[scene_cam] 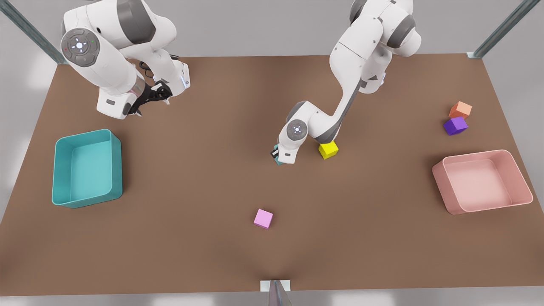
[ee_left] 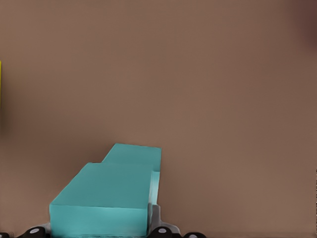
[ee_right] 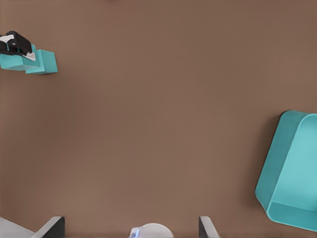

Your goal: Stack the two blue cubes on top of each other

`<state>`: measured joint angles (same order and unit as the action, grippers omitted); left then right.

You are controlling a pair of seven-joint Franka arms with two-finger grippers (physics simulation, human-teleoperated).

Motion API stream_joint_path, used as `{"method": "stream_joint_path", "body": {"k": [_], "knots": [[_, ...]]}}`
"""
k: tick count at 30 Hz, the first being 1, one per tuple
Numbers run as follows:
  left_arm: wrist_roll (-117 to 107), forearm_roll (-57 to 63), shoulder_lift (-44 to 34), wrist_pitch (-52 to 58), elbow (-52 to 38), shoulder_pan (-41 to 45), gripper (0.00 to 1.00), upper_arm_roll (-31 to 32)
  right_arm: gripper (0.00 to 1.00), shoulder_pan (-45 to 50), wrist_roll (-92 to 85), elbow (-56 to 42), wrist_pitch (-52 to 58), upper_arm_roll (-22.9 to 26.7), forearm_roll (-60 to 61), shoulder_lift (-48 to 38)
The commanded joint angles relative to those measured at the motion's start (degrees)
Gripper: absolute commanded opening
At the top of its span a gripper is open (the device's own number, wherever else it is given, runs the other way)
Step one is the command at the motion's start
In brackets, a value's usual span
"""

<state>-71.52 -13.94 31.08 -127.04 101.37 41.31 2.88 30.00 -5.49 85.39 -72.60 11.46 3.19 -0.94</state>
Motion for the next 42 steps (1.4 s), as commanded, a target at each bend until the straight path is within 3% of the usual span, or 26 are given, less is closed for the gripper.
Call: {"method": "stream_joint_path", "body": {"k": [1, 25, 27, 29, 30, 32, 35, 36, 38, 42], "knots": [[-1.0, -0.3, -0.1, -0.1, 0.0, -0.2, 1.00, 0.0, 1.00, -6.2, 5.5, 0.2, -0.1, -0.3, 0.2, 0.0], [-4.5, -1.4, -3.1, 7.4, -1.6, -0.5, 1.00, 0.5, 1.00, -7.0, 5.3, 1.5, -0.4, -0.3, 0.6, -0.1], [-5.1, -3.2, -5.2, 15.6, -4.8, -0.6, 1.00, 0.5, 1.00, -7.0, 5.3, 1.5, -0.8, -0.3, 0.6, -0.1], [-4.5, -3.4, -5.8, 34.7, -15.7, -5.3, 1.00, 0.4, 1.00, -7.0, 5.3, 1.5, -0.8, -0.3, 0.6, -0.1], [-0.5, -3.3, -5.8, 41.1, -20.3, -9.7, 1.00, 0.5, 1.00, -7.0, 5.3, 1.5, -0.8, -0.3, 0.6, -0.1], [34.7, 6.3, -5.8, 52.8, -30.9, -23.3, 1.00, 0.4, 1.00, -7.0, 5.3, 1.5, -1.0, -0.3, 0.5, -0.1], [79.2, 18.0, -6.6, 53.8, -33.5, -36.0, 1.00, 0.3, 1.00, -7.0, 5.3, 1.5, -1.0, -0.3, 0.6, -0.1], [86.5, 20.5, -10.8, 52.2, -29.5, -37.9, 1.00, 0.3, 1.00, -7.0, 5.2, 1.5, -1.0, -0.3, 0.6, 0.0], [86.0, 18.3, -17.5, 48.4, -23.1, -37.9, 1.00, 0.1, 1.00, -7.0, 5.3, 1.5, -1.0, -0.3, 0.6, 0.1], [86.0, 18.2, -17.2, 52.4, -24.4, -37.6, 1.00, -0.1, 1.00, -7.0, 5.3, 1.9, -1.3, -0.3, 0.6, 0.1]]}}
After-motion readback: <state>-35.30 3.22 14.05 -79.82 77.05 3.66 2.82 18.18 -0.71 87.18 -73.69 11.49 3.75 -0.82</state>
